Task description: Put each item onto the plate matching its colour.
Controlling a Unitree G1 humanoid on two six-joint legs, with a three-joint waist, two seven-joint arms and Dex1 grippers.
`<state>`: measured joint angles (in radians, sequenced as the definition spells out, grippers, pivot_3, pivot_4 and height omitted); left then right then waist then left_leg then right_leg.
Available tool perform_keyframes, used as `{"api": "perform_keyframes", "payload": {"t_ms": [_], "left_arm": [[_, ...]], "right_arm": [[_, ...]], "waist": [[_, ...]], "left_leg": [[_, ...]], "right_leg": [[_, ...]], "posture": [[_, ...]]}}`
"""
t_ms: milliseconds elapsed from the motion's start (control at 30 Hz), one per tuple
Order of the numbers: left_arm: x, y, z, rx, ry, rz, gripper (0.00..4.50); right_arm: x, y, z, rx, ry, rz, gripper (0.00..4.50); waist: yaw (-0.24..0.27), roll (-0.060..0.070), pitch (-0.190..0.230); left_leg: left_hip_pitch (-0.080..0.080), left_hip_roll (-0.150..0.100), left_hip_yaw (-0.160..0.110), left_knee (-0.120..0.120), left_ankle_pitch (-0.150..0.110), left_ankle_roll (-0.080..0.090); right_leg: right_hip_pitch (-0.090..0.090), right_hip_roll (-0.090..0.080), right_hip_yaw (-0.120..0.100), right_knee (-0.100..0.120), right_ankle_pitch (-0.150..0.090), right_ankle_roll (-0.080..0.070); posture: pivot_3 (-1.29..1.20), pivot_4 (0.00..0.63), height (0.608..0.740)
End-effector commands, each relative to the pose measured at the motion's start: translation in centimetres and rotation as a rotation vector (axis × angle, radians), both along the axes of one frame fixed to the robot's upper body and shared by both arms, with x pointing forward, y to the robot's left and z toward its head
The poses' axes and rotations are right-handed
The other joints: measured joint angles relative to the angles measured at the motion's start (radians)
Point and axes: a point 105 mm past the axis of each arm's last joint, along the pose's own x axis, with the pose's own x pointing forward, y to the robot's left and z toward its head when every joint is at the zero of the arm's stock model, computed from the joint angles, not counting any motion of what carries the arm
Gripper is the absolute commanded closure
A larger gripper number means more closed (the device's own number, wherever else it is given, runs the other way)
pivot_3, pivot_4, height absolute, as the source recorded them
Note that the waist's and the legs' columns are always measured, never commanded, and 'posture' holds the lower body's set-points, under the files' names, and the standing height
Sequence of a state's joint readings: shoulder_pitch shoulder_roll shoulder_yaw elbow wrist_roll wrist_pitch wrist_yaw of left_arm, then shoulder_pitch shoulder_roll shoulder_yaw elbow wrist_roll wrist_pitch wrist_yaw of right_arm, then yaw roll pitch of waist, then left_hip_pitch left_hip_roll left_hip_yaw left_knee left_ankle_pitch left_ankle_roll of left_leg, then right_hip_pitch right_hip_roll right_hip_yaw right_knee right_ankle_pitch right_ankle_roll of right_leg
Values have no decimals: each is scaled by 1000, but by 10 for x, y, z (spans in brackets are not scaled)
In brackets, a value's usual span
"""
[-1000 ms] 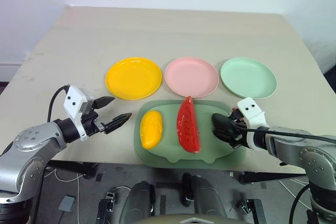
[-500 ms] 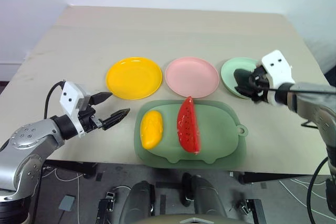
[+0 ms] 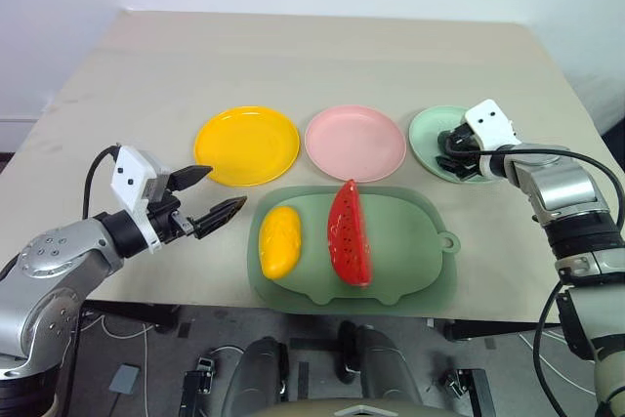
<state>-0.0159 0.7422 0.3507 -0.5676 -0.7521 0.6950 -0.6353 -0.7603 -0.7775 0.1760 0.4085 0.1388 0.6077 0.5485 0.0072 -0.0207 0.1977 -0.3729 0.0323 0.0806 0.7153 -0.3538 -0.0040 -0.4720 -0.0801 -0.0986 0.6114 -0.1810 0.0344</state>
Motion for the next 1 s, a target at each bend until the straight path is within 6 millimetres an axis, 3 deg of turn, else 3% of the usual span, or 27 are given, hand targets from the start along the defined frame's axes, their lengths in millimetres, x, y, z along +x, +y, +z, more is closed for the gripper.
{"api": "perform_keyframes", "payload": {"t_ms": [33, 133, 233, 400, 600, 867, 1000], "left_arm": [[-4, -2, 12, 8, -46, -5, 0], [-4, -1, 11, 8, -40, -4, 0], [-2, 0, 9, 8, -35, -3, 0], [3, -3, 8, 3, -25, -26, 0], [10, -8, 9, 2, -30, -52, 0], [7, -6, 7, 5, -19, -49, 0], [5, -6, 6, 3, -19, -43, 0]], "right_arm": [[-9, 8, 49, 21, -117, 72, 40], [-39, 33, 84, 135, -131, 224, 40], [-68, 52, 92, 200, -71, 326, 40], [-109, 110, 80, 420, 129, 473, 40], [-127, 155, 41, 462, 257, 495, 40], [-139, 162, -4, 336, 365, 428, 40], [-139, 154, -12, 215, 363, 386, 40]], "waist": [[1, 0, 0], [5, 1, 0], [5, 0, 0], [0, -1, 0], [6, 0, -1], [3, 0, -1], [3, 0, -1]], "left_leg": [[0, 0, 0, 0, 0, 0], [0, 0, 0, 0, 0, 0], [0, 1, -1, 0, 0, 0], [1, 1, -1, 0, 0, 0], [0, 1, -2, 0, 1, -2], [0, 0, 0, 0, 0, -1], [1, 0, -1, 1, 1, -1]], "right_leg": [[0, 0, 0, 0, 0, 0], [0, 0, 0, 1, 0, 0], [0, 0, 0, 0, 0, 0], [1, 0, 0, 0, 0, 0], [0, 1, -1, 2, 1, -2], [0, 0, 0, 1, 1, -2], [0, 0, 0, 1, 1, -2]], "posture": [[0, 150, 740], [0, 150, 740], [0, 150, 740], [0, 150, 740], [0, 150, 740], [0, 150, 740], [0, 150, 740]]}}
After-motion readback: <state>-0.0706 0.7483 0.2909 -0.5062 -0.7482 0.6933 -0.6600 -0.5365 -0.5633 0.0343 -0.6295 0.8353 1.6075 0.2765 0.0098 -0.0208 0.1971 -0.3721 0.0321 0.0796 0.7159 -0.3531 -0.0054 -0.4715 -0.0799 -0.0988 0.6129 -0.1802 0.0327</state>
